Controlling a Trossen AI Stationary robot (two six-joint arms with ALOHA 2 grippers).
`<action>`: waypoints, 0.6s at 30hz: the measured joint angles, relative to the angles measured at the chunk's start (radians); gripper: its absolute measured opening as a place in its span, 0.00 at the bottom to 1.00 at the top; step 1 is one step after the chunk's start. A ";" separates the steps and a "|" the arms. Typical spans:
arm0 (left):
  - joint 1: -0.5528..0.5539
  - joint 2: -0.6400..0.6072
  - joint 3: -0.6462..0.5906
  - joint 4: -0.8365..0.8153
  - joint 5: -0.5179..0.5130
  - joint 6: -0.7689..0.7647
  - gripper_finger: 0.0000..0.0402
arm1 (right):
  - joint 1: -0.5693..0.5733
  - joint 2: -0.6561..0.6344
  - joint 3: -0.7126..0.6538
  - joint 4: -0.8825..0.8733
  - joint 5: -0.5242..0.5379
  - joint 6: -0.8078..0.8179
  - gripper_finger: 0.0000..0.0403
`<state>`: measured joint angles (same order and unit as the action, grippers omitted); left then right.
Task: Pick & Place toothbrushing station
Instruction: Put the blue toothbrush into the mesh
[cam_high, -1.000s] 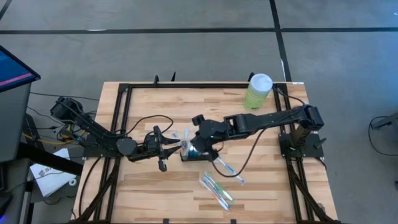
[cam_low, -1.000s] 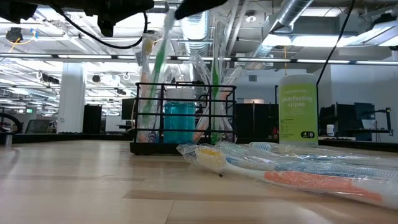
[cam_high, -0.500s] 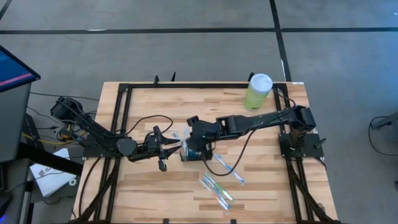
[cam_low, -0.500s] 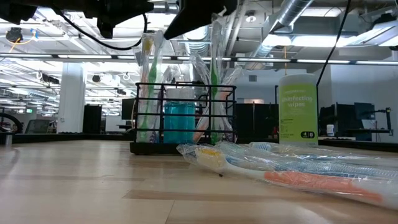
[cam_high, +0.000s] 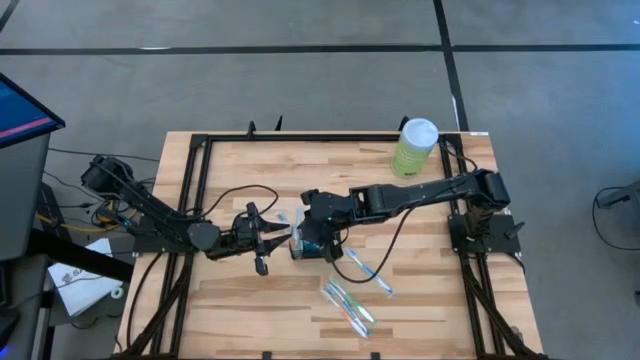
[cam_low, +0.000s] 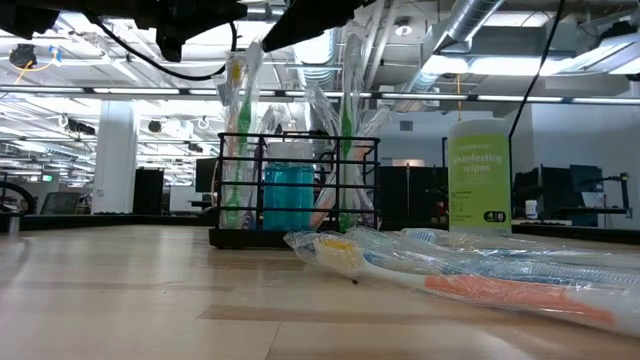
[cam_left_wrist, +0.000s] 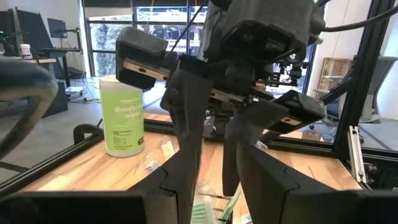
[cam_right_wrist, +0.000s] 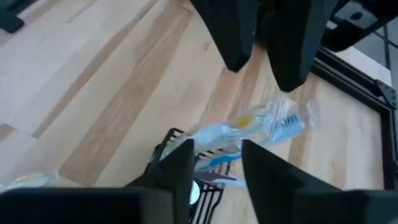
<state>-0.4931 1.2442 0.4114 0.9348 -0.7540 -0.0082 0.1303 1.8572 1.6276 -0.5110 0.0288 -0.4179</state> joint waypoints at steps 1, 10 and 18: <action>0.000 0.000 0.000 0.000 0.000 0.000 0.27 | 0.000 0.000 0.000 -0.004 0.013 0.000 0.34; 0.000 0.000 0.000 0.000 0.000 0.000 0.27 | -0.001 -0.022 0.001 -0.009 0.085 0.001 0.58; 0.000 0.000 0.000 -0.008 -0.001 0.000 0.27 | 0.011 -0.076 0.001 -0.076 0.094 0.066 0.55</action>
<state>-0.4931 1.2442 0.4114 0.9265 -0.7547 -0.0082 0.1408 1.7813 1.6286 -0.5867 0.1228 -0.3516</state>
